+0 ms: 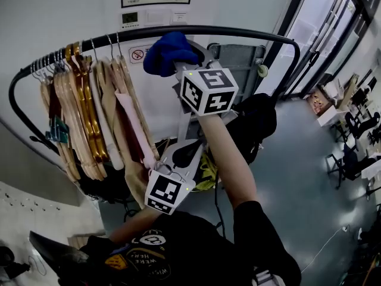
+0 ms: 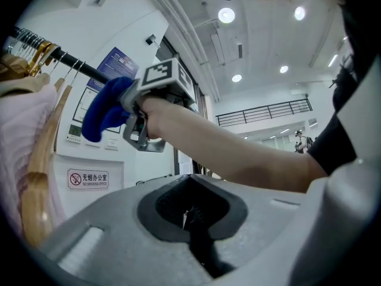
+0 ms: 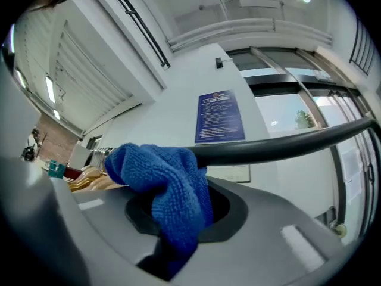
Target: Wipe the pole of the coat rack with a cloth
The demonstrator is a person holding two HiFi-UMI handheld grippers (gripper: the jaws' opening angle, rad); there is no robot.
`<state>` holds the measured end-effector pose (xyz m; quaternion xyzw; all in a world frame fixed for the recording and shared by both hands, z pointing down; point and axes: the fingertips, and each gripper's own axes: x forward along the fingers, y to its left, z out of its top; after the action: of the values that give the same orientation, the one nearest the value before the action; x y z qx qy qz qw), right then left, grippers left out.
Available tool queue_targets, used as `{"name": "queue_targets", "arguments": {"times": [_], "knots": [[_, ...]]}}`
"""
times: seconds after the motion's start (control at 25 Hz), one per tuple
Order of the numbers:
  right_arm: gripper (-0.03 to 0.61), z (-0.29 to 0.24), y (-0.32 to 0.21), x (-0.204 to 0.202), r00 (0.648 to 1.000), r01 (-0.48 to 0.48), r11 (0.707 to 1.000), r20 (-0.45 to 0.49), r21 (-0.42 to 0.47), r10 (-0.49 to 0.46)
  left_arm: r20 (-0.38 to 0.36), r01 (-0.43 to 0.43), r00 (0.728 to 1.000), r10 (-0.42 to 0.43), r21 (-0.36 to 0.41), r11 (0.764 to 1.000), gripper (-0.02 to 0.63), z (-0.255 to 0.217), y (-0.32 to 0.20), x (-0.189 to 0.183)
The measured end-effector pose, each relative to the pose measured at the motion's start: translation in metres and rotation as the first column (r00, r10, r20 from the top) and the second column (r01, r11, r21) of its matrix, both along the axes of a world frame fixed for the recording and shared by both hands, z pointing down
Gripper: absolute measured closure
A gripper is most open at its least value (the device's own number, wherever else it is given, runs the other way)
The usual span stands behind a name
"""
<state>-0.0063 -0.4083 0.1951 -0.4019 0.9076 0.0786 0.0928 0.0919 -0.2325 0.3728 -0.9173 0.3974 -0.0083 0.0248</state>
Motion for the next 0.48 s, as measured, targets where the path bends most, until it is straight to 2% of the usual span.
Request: {"name": "queue_targets", "arguments": {"times": [0.12, 0.24, 0.32, 0.48], "knots": [[0.495, -0.005, -0.021, 0.067, 0.993, -0.115, 0.993, 0.024, -0.022, 0.116, 0.0, -0.028, 1.0, 0.028, -0.003, 1.0, 0.62, 0.002, -0.001, 0.011], [0.495, -0.005, -0.042, 0.136, 0.97, -0.238, 0.97, 0.042, -0.046, 0.24, -0.009, -0.039, 0.999, 0.039, -0.003, 0.999, 0.62, 0.001, -0.002, 0.015], [0.495, -0.004, -0.057, 0.187, 0.943, -0.323, 0.944, 0.061, -0.068, 0.327, -0.01, -0.038, 0.999, 0.038, -0.002, 0.999, 0.62, 0.001, -0.003, 0.017], [0.495, -0.004, -0.085, 0.289, 0.865, -0.475, 0.872, 0.121, -0.121, 0.488, -0.01, -0.045, 0.999, 0.045, 0.001, 0.999, 0.62, 0.0, -0.004, 0.023]]}}
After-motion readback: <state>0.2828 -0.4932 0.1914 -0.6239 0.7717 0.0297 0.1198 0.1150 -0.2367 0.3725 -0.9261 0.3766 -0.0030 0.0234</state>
